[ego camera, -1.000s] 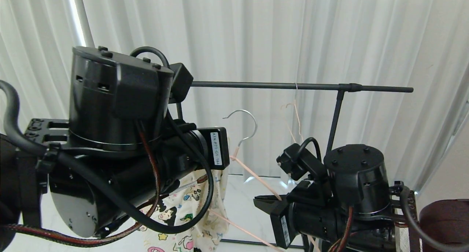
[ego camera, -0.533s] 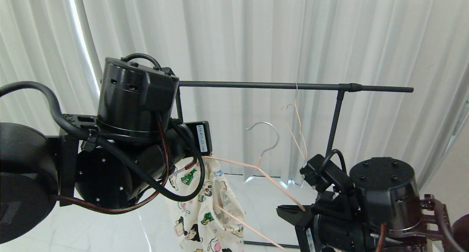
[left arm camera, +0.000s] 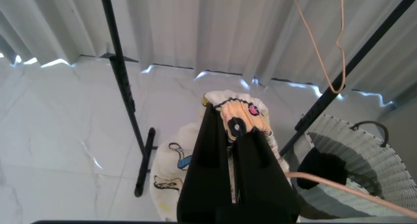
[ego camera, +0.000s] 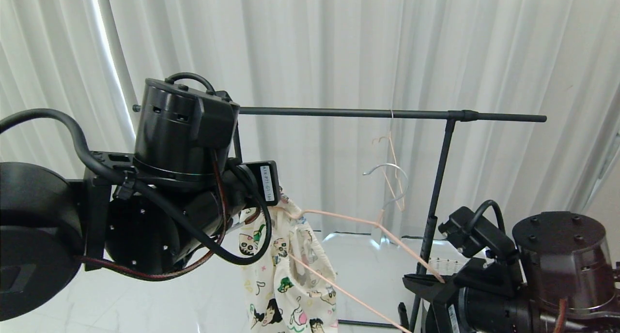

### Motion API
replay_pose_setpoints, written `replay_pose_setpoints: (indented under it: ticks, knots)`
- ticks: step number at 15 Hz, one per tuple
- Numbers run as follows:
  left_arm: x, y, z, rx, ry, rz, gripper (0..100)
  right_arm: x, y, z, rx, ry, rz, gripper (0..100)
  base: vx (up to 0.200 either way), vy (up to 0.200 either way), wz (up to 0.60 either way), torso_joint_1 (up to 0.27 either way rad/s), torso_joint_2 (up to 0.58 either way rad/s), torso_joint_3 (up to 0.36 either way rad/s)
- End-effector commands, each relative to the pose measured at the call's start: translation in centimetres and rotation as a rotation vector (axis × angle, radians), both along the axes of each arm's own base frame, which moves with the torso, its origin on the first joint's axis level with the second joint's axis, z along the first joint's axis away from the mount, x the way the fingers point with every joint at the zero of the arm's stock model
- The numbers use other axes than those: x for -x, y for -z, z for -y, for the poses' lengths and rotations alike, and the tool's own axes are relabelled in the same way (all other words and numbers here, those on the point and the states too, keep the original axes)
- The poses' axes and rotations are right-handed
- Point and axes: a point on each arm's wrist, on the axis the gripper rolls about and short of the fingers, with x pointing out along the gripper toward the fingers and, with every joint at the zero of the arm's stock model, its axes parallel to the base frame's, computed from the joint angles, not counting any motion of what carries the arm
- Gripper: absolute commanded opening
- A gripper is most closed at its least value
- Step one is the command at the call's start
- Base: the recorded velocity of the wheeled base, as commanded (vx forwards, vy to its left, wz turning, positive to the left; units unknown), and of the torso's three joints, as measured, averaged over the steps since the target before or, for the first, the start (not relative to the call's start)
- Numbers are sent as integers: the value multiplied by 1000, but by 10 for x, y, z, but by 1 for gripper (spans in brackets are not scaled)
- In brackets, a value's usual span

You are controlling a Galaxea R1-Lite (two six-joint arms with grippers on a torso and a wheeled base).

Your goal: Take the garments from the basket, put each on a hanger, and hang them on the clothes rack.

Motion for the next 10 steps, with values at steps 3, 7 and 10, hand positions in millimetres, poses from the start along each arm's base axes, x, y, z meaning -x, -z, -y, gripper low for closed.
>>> replay_pose_setpoints:
  ticks: [3,7,10]
  knots:
    - [-2,5,2,-15,-6,-11,0,-2,-8,6,-24,25,23,0,0,0,0,0,0,0]
    - [-5,9,5,-43,-45,-7,0,-2,-8,9,-13,46,28,0,0,0,0,0,0,0]
    - [7,6,17,-31,16,2,0,-6,-4,2,3,43,20,0,0,0,0,0,0,0]
